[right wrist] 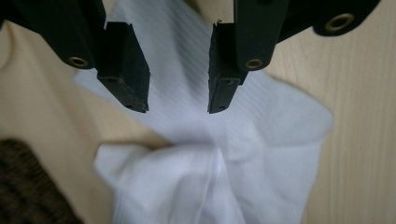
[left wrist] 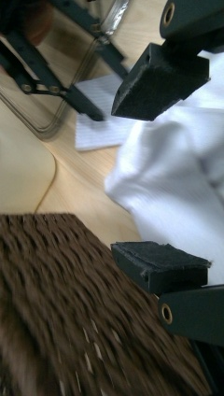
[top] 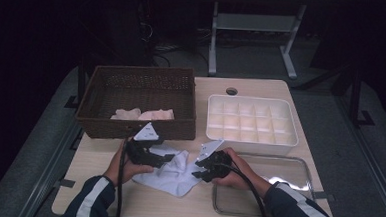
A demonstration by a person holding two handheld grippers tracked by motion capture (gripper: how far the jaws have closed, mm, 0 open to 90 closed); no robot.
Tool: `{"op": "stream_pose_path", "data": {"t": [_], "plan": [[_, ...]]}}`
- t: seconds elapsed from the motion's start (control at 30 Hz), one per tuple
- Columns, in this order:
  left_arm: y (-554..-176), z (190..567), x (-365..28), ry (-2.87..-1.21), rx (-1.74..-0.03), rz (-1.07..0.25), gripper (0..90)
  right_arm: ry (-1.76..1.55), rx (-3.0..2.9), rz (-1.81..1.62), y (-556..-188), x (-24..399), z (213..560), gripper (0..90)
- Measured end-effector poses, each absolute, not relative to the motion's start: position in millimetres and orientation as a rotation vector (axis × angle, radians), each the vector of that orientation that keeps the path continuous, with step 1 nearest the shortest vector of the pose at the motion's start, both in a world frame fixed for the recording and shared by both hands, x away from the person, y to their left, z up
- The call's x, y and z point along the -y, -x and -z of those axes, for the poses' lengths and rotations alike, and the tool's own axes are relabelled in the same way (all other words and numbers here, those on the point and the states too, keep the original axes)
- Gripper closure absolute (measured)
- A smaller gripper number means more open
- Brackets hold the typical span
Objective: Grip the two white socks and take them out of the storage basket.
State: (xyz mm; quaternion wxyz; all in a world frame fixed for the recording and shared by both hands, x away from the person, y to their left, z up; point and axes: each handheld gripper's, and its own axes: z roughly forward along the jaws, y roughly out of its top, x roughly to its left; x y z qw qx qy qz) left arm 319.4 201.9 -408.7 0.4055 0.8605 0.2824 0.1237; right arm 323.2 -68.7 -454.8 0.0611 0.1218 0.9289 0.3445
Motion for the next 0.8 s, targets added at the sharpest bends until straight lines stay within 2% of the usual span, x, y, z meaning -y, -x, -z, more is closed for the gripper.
{"op": "stream_pose_path", "data": {"t": [0.1, 0.17, 0.23, 0.3, 0.5, 0.63, 0.7, 0.73, 0.8], "plan": [[-309.4, 408.8, -216.7, -2.187, -0.702, -0.289, 31.7, -0.419, -2.763, -1.113, -322.1, 70.9, 443.4, 63.2], [-299.0, 413.3, -214.6, -2.224, -0.637, -0.251, 39.6, -0.431, -2.741, -1.152, -320.0, 70.3, 437.8, 66.5], [-293.0, 418.9, -206.2, -2.314, -0.586, -0.276, 47.0, -0.41, -2.729, -1.151, -318.3, 69.7, 435.3, 67.8], [-292.5, 425.0, -198.1, -2.371, -0.593, -0.363, 48.3, -0.408, -2.732, -1.153, -316.3, 68.5, 435.2, 67.9], [-319.3, 439.3, -200.6, -2.375, -0.657, -0.338, 44.2, -0.377, -2.739, -1.156, -312.7, 65.3, 436.2, 60.2], [-327.3, 449.1, -193.5, -2.416, -0.62, -0.307, 47.1, -0.348, -2.742, -1.184, -310.4, 58.9, 434.7, 62.7], [-328.0, 451.4, -191.1, -2.435, -0.59, -0.297, 52.8, -0.304, -2.752, -1.187, -307.2, 53.2, 433.2, 67.2], [-328.1, 451.8, -190.8, -2.429, -0.579, -0.266, 60.6, -0.265, -2.752, -1.188, -305.3, 48.7, 433.1, 68.6], [-328.7, 452.4, -190.3, -2.428, -0.572, -0.242, 68.2, -0.181, -2.747, -1.161, -305.8, 42.3, 434.3, 68.2]]}}
